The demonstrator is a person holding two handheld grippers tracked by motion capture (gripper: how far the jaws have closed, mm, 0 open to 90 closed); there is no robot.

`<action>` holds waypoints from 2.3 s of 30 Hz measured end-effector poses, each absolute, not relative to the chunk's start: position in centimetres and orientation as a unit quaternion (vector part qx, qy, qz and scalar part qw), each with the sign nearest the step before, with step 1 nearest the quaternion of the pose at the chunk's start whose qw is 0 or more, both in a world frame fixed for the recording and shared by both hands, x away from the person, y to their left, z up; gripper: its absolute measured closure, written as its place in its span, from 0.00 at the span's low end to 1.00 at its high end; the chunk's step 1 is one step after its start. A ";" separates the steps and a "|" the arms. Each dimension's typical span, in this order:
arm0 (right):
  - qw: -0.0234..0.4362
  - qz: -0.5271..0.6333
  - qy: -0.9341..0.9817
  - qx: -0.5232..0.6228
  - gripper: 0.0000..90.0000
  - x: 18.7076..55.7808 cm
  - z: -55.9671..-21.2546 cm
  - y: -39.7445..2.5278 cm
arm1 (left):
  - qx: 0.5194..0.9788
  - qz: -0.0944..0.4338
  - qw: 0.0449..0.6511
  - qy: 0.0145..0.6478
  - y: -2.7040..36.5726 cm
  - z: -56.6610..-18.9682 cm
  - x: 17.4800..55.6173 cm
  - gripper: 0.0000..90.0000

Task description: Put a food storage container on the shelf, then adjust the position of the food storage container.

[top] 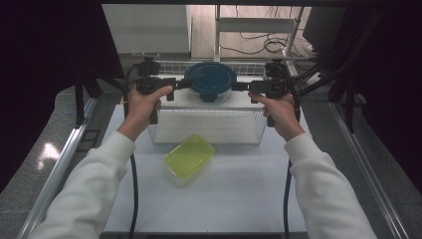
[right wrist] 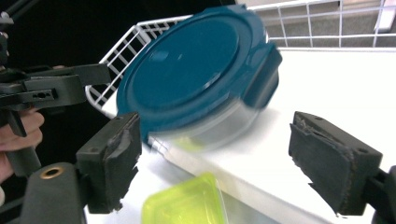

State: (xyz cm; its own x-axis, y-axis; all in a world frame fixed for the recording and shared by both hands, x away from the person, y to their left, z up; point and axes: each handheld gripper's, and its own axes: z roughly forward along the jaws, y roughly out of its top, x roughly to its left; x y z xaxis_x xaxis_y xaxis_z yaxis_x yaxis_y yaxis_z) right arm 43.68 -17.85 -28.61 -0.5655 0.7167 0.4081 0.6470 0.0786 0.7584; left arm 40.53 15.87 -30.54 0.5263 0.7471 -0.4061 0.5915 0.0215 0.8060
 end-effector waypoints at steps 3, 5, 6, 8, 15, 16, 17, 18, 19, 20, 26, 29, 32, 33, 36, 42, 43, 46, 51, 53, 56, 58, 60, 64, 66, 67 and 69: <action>0.042 0.494 0.743 0.450 0.23 42.1 -29.2 -18.5 | 0.700 0.068 0.531 0.473 16.1 -31.3 38.6 0.26; 0.047 0.494 0.748 0.441 0.24 40.9 -29.7 -19.0 | 0.702 0.072 0.531 0.470 16.4 -32.0 37.3 0.26; 0.045 0.493 0.751 0.437 0.24 40.4 -30.1 -19.3 | 0.700 0.071 0.534 0.469 16.6 -32.4 36.6 0.26; 0.044 0.497 0.751 0.433 0.25 39.2 -30.8 -19.9 | 0.696 0.071 0.539 0.468 17.1 -33.2 35.2 0.27; 0.055 0.499 0.758 0.416 0.26 35.0 -33.8 -22.2 | 0.722 0.084 0.514 0.456 17.4 -36.4 30.4 0.30; 0.059 0.498 0.760 0.414 0.26 34.4 -34.2 -22.4 | 0.724 0.085 0.512 0.454 17.3 -36.9 29.8 0.31; 0.061 0.496 0.762 0.412 0.26 33.9 -34.7 -22.5 | 0.730 0.085 0.507 0.451 17.3 -37.5 29.2 0.31; 0.062 0.495 0.765 0.408 0.26 33.3 -35.1 -22.6 | 0.733 0.085 0.502 0.451 17.1 -38.1 28.7 0.31; 0.063 0.493 0.768 0.405 0.26 32.8 -35.6 -22.6 | 0.738 0.086 0.496 0.449 17.0 -38.8 28.2 0.31; 0.065 0.489 0.773 0.400 0.26 32.2 -36.0 -22.6 | 0.744 0.085 0.488 0.448 16.8 -39.5 27.8 0.31; 0.071 0.472 0.791 0.383 0.26 29.4 -38.3 -22.5 | 0.768 0.089 0.453 0.445 16.1 -42.7 25.6 0.31; 0.079 0.459 0.799 0.381 0.26 28.4 -39.8 -22.6 | 0.769 0.097 0.446 0.447 16.2 -43.3 24.9 0.31; 0.077 0.448 0.804 0.382 0.26 27.8 -41.1 -23.0 | 0.770 0.101 0.443 0.447 16.1 -44.0 24.3 0.31; 0.074 0.449 0.802 0.386 0.26 27.7 -41.6 -23.2 | 0.772 0.097 0.441 0.448 16.2 -44.2 24.1 0.32; 0.065 0.441 0.804 0.393 0.26 27.4 -42.8 -23.7 | 0.770 0.092 0.439 0.453 16.3 -44.8 23.9 0.32; 0.061 0.434 0.802 0.406 0.26 27.5 -43.7 -24.3 | 0.772 0.089 0.431 0.459 16.2 -45.4 24.1 0.33; 0.061 0.433 0.802 0.407 0.26 27.5 -43.7 -24.4 | 0.773 0.090 0.429 0.458 16.1 -45.5 24.0 0.33; 0.062 0.432 0.802 0.407 0.26 27.5 -43.8 -24.4 | 0.777 0.093 0.426 0.455 15.9 -45.5 23.9 0.33; 0.063 0.432 0.801 0.410 0.26 27.5 -43.8 -24.5 | 0.776 0.096 0.426 0.456 16.1 -45.5 24.1 0.32; 0.066 0.431 0.801 0.411 0.26 27.6 -43.8 -24.5 | 0.776 0.092 0.425 0.457 16.1 -45.5 24.1 0.33; 0.069 0.425 0.804 0.410 0.26 27.6 -44.0 -24.5 | 0.775 0.096 0.424 0.458 16.2 -45.5 24.3 0.33; 0.067 0.421 0.804 0.414 0.26 27.7 -44.1 -24.5 | 0.773 0.101 0.424 0.461 16.4 -45.5 24.4 0.34; 0.067 0.417 0.805 0.417 0.26 27.8 -44.2 -24.5 | 0.772 0.105 0.423 0.464 16.5 -45.5 24.6 0.36; 0.066 0.415 0.805 0.418 0.26 27.8 -44.4 -24.5 | 0.770 0.113 0.417 0.470 16.6 -45.7 25.5 0.41; 0.066 0.415 0.805 0.419 0.26 27.8 -44.3 -24.5 | 0.773 0.117 0.412 0.468 16.4 -45.8 26.1 0.44; 0.067 0.415 0.805 0.419 0.26 27.8 -44.3 -24.5 | 0.775 0.120 0.409 0.467 16.3 -45.8 26.5 0.45; 0.067 0.415 0.804 0.420 0.26 27.8 -44.3 -24.5 | 0.778 0.128 0.405 0.462 16.1 -45.7 27.2 0.47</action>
